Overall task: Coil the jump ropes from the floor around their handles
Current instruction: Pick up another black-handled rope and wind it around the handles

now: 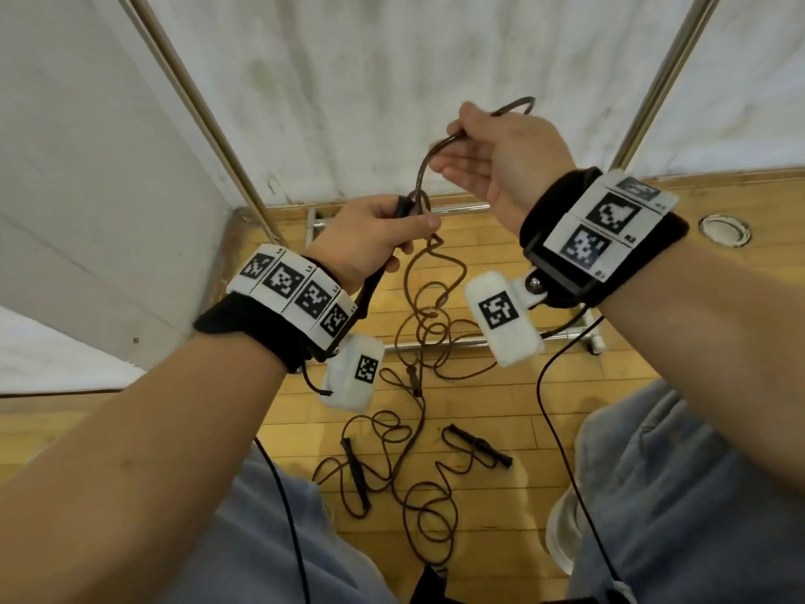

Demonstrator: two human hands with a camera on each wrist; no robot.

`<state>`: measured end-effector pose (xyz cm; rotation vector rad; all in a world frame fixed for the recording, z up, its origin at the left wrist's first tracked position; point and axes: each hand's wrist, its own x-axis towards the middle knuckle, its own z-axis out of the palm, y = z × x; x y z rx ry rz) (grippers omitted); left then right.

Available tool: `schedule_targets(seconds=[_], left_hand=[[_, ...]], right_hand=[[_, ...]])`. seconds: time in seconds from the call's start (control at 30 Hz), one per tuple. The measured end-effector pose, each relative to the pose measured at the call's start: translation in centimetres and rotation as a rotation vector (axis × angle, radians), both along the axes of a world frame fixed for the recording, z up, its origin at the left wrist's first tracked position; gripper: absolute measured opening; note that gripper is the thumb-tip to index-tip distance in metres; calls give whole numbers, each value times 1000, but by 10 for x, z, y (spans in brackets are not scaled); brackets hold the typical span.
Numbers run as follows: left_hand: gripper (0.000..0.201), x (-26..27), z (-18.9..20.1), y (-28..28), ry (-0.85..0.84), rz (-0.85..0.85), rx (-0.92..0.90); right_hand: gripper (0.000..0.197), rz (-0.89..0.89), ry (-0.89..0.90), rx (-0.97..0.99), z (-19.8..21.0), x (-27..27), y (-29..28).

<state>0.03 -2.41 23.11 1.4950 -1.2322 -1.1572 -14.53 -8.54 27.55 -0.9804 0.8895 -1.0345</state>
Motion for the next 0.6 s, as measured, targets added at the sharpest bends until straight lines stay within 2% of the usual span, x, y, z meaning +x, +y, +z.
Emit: schedule_targets(seconds=[0.07, 0.13, 0.2, 0.3, 0.37, 0.47, 0.6], left_hand=[[7, -2, 3, 1, -19, 51, -53], [11, -3, 7, 0, -35, 145, -126], [16, 0, 12, -3, 1, 225, -169], [22, 6, 21, -7, 38, 303, -177], [20, 8, 25, -7, 65, 333, -183], [14, 15, 30, -9, 161, 387, -203], [11, 38, 30, -12, 185, 511, -222]], right_hand=[[23, -32, -34, 14, 0, -4, -2], [28, 16, -13, 59, -6, -6, 0], [28, 207, 79, 96, -17, -6, 6], [17, 590, 265, 24, -35, 0, 19], [12, 678, 370, -26, -45, 5, 26], [5, 848, 628, -131, -58, 8, 38], [18, 1030, 1110, -302, -74, 10, 46]])
